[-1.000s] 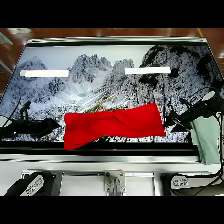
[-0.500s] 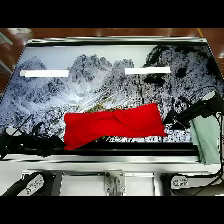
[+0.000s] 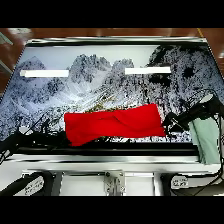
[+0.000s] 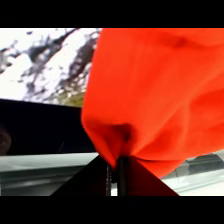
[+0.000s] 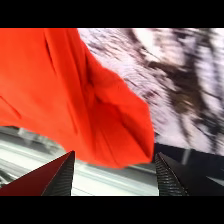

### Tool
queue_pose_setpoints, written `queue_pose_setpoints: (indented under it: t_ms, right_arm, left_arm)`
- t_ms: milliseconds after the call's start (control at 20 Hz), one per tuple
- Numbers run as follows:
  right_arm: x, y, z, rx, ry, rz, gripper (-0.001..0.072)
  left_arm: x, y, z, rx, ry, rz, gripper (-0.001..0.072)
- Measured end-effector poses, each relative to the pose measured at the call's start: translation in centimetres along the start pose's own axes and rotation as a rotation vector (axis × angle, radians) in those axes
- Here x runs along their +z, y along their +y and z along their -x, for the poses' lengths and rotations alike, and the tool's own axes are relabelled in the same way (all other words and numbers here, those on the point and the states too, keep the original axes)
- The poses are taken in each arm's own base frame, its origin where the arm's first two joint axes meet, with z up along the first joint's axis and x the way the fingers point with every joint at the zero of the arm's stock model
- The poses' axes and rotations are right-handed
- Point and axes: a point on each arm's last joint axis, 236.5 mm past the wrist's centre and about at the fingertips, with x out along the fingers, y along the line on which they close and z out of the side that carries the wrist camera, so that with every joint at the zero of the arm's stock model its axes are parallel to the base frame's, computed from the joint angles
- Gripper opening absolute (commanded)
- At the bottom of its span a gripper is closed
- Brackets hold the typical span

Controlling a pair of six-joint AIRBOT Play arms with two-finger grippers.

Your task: Fold the shirts.

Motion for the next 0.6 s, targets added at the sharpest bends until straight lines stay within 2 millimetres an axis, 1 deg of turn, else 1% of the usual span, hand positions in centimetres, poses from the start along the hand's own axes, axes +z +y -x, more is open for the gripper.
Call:
queue_pose_setpoints:
  t_ms: [100, 150, 200, 250, 350, 450, 500, 550, 600]
  right_arm:
    - [-0.4, 0.4, -1.4, 0.014, 0.012, 0.001, 0.0625]
    - [-0.8, 0.8, -2.3, 0.015, 0.027, 0.019, 0.0564]
    - [-1.1, 1.1, -3.0, 0.010, 0.041, 0.040, 0.0279]
    - [-1.4, 1.5, -3.7, 0.002, 0.055, 0.063, 0.0048]
    - [-2.1, 2.2, -4.5, -0.019, 0.086, 0.099, 0.0055]
    - [-2.5, 3.3, -4.1, -0.018, 0.094, 0.133, 0.0055]
    - [-2.3, 4.4, -3.1, -0.003, 0.071, 0.161, 0.0055]
    - [-2.0, 5.9, -1.6, 0.018, 0.033, 0.193, 0.0054]
    - [-1.4, 7.9, 0.7, 0.048, -0.035, 0.236, 0.0054]
  left_arm:
    - [1.0, -0.4, 0.3, 0.001, -0.034, -0.016, 0.0045]
    - [1.4, -0.7, 0.5, -0.003, -0.049, -0.025, 0.0045]
    - [1.8, -1.2, 0.8, -0.010, -0.061, -0.034, 0.0045]
    - [2.2, -1.7, 1.2, -0.017, -0.072, -0.046, 0.0044]
    - [3.1, -2.9, 2.4, -0.031, -0.104, -0.082, 0.0043]
    - [4.4, -4.6, 4.6, -0.037, -0.159, -0.154, 0.0042]
    - [5.4, -6.0, 6.5, -0.040, -0.206, -0.207, 0.0042]
    - [6.4, -7.6, 8.7, -0.042, -0.264, -0.265, 0.0043]
    - [7.6, -9.8, 11.9, -0.046, -0.355, -0.336, 0.0043]
